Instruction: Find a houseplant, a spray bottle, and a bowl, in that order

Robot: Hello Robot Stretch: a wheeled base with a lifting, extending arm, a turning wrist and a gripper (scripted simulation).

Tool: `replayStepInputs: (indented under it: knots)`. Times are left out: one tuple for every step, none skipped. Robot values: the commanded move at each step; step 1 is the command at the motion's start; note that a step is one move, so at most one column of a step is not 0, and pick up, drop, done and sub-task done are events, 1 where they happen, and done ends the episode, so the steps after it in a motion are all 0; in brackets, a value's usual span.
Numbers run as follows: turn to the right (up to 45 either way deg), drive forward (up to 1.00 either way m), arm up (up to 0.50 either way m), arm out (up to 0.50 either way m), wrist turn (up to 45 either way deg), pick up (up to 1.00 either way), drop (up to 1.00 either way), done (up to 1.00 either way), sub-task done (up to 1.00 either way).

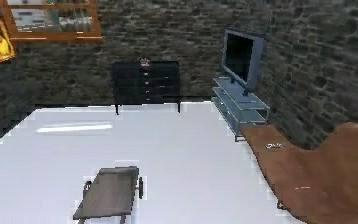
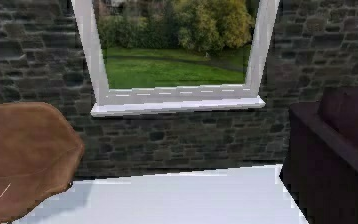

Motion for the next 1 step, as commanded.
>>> replayStepInputs:
  knots:
    - [0.0,0.25,0.0,0.0,0.0,0.0,0.0,0.0,0.0]
